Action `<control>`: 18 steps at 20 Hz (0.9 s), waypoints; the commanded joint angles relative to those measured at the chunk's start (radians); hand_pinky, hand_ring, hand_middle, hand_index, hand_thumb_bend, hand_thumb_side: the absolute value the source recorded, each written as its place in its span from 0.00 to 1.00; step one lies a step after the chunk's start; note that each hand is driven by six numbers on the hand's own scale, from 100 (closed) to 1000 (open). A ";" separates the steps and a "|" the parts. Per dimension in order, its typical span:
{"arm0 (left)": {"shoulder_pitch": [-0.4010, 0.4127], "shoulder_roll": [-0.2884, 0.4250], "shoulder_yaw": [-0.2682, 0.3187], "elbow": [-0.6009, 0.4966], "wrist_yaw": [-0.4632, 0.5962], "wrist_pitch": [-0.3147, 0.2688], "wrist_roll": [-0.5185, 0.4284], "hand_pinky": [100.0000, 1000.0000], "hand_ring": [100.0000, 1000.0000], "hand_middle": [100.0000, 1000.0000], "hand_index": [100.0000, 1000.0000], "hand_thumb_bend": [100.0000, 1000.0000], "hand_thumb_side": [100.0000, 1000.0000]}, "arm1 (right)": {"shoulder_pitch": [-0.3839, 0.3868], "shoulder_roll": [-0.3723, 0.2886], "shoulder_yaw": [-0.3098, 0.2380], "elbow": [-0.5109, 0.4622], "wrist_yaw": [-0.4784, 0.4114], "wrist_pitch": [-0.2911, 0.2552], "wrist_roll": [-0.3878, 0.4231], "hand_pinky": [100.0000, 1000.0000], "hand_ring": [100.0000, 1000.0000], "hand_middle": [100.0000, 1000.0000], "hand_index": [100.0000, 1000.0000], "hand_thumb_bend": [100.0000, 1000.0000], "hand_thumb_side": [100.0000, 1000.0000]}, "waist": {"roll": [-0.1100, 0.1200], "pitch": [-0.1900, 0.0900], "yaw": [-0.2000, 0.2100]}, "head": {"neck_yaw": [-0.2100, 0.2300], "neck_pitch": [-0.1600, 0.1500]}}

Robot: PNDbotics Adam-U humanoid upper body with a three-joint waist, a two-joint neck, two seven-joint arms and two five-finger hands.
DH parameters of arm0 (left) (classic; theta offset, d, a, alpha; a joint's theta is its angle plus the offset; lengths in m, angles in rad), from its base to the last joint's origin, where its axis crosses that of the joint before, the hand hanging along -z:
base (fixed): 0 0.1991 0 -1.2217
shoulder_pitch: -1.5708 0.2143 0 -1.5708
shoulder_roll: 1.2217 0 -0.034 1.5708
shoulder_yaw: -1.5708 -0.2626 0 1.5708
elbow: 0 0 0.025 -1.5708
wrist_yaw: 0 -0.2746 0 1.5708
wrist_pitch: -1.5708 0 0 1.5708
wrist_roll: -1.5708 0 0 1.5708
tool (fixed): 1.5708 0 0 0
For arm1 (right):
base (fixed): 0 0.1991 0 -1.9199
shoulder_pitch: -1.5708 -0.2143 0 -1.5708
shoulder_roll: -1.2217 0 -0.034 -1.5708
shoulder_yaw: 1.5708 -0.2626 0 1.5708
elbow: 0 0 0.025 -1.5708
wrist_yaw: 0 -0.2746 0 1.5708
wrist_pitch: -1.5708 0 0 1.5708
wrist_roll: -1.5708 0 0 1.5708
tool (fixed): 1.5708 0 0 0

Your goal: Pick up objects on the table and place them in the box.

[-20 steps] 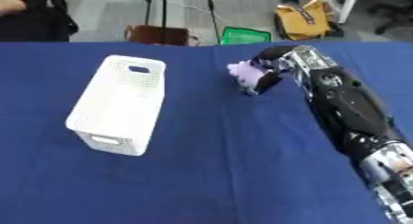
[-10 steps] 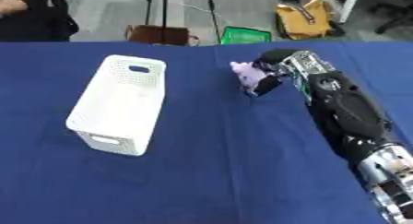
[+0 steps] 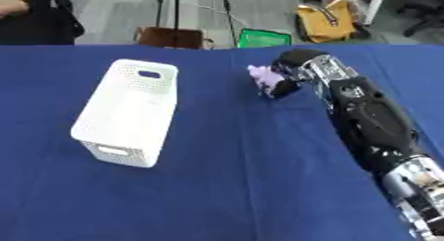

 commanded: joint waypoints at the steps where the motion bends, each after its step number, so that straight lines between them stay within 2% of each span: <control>1: -0.012 0.017 0.002 -0.014 0.000 -0.084 0.078 0.72 0.80 0.85 0.80 0.00 0.79 | -0.020 -0.015 -0.005 -0.004 0.018 0.007 -0.022 0.92 0.93 0.72 0.83 0.17 0.76 | 0.000 -0.017 0.002 | -0.002 -0.013; 4: -0.012 0.017 0.002 -0.014 0.000 -0.084 0.078 0.72 0.80 0.85 0.80 0.00 0.79 | -0.019 -0.014 -0.005 0.002 0.028 0.010 -0.030 0.91 0.93 0.72 0.83 0.17 0.75 | 0.000 -0.016 0.002 | -0.002 -0.011; 5: -0.012 0.017 0.002 -0.014 0.000 -0.084 0.078 0.72 0.80 0.85 0.80 0.00 0.79 | -0.018 -0.013 -0.005 0.004 0.031 0.010 -0.031 0.91 0.92 0.69 0.81 0.20 0.70 | 0.001 -0.015 0.002 | -0.002 -0.011; 8: -0.013 0.017 0.002 -0.014 0.000 -0.084 0.078 0.72 0.80 0.85 0.80 0.00 0.79 | -0.016 -0.012 -0.005 0.009 0.044 0.011 -0.029 0.91 0.92 0.68 0.80 0.20 0.69 | 0.002 -0.014 0.004 | -0.002 -0.010; 9: -0.013 0.017 0.002 -0.014 0.000 -0.084 0.078 0.72 0.80 0.85 0.80 0.00 0.79 | -0.016 -0.011 -0.006 0.009 0.047 0.012 -0.030 0.90 0.89 0.59 0.75 0.17 0.66 | 0.002 -0.013 0.004 | -0.002 -0.011; 14: -0.013 0.016 0.003 -0.014 0.001 -0.084 0.079 0.72 0.80 0.85 0.80 0.00 0.79 | -0.014 -0.007 -0.006 0.005 0.059 0.021 -0.068 0.88 0.85 0.52 0.70 0.16 0.63 | 0.004 -0.013 0.005 | -0.003 -0.010; 18: -0.013 0.016 0.003 -0.014 0.001 -0.084 0.079 0.72 0.80 0.85 0.80 0.00 0.78 | -0.016 -0.006 -0.007 0.000 0.056 0.031 -0.113 0.86 0.79 0.44 0.61 0.09 0.63 | 0.004 -0.013 0.003 | -0.003 -0.009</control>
